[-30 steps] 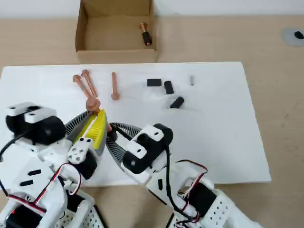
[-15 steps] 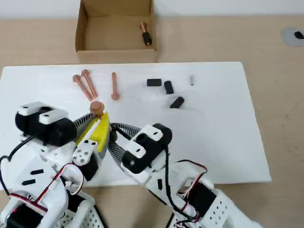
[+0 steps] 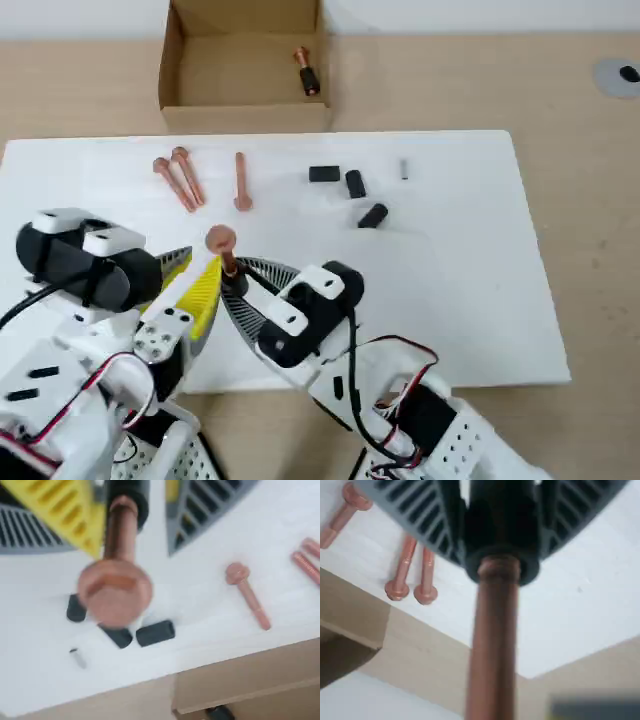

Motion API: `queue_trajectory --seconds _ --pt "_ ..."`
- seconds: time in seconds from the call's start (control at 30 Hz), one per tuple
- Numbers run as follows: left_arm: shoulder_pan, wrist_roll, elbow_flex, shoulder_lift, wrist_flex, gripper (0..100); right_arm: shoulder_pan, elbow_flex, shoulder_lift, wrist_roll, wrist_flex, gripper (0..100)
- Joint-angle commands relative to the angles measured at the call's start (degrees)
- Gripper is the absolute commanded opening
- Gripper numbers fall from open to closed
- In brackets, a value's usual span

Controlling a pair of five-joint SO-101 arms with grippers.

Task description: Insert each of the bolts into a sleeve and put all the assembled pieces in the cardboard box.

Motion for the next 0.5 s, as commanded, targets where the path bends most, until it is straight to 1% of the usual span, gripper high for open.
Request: queue_trajectory --seconds 0.0,0.23,0.3,0.4,0.47 --pt "0.3 -1.6 -12.0 6.5 4.7 12 1.6 -1.8 -0.8 0.6 -1.3 0.9" --pt "-0.1 -1.8 -36.7 21.8 15.3 12 9.5 -2.6 2.2 0.7 -1.3 0.9" --pt "-1.1 0.0 -43.1 26.8 16.7 12 11.6 -6.0 5.8 0.8 -1.4 0.9" --pt "-9.1 2.2 -47.8 34.7 16.5 12 15.4 -15.1 15.1 0.8 -1.4 0.9" --pt "-15.2 2.4 -46.9 40.2 16.5 12 18.6 -22.0 24.0 0.8 -1.3 0.9"
